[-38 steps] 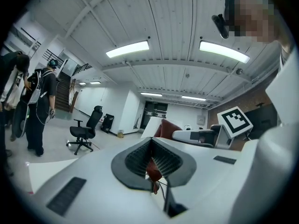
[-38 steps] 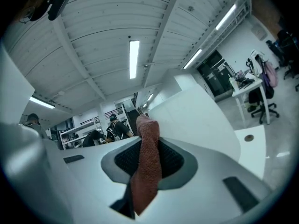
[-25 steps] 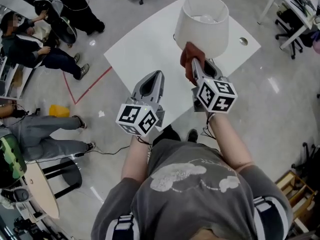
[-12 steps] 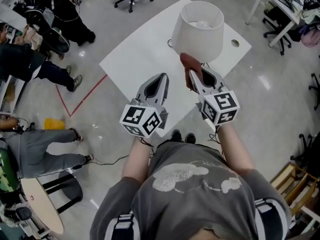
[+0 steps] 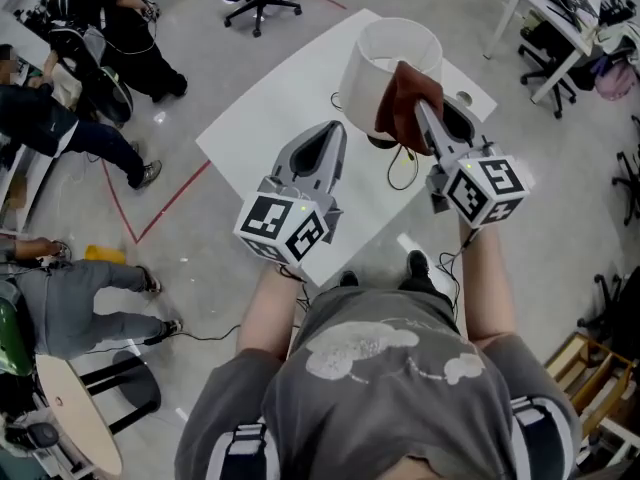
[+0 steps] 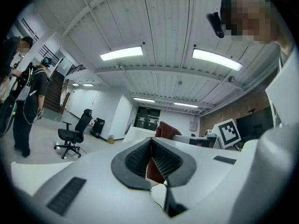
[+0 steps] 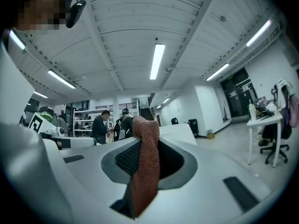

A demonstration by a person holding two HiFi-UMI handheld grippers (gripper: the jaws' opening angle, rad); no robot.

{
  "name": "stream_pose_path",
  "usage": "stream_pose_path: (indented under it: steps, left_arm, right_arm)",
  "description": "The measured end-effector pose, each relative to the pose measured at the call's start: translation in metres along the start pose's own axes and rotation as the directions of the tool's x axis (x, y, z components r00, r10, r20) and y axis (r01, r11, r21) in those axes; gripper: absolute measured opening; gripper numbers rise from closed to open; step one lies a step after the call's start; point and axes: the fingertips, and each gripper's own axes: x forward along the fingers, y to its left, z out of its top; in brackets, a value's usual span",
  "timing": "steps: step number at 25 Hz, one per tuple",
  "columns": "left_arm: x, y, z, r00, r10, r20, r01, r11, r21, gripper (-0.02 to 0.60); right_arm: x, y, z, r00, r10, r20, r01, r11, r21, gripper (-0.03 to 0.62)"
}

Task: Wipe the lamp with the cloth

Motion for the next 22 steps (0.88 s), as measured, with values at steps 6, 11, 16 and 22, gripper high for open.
stream_pose_path:
  steps: [6, 11, 16, 22]
  left_arm:
    - [0.017, -0.002, -0.022, 0.997, 0.083, 0.000, -0.083, 0.996, 0.024, 0.009]
    - [0.026, 0.002, -0.043, 0.983, 0.183, -0.011, -0.183, 0.983, 0.014, 0.009]
    - [0.036, -0.009, -0.066, 0.961, 0.273, -0.033, -0.273, 0.962, 0.016, 0.009]
    - [0.047, -0.025, -0.090, 0.935, 0.351, -0.051, -0.351, 0.936, 0.017, 0.009]
  right_arm:
    - [-0.001, -0.025, -0.026, 0.997, 0.082, -0.006, -0.081, 0.996, 0.043, 0.086]
    - [0.002, -0.032, -0.043, 0.979, 0.198, -0.050, -0.195, 0.979, 0.063, 0.086]
    - [-0.001, -0.043, -0.065, 0.947, 0.307, -0.096, -0.300, 0.951, 0.080, 0.086]
    - [-0.003, -0.066, -0.089, 0.916, 0.371, -0.150, -0.359, 0.928, 0.104, 0.086]
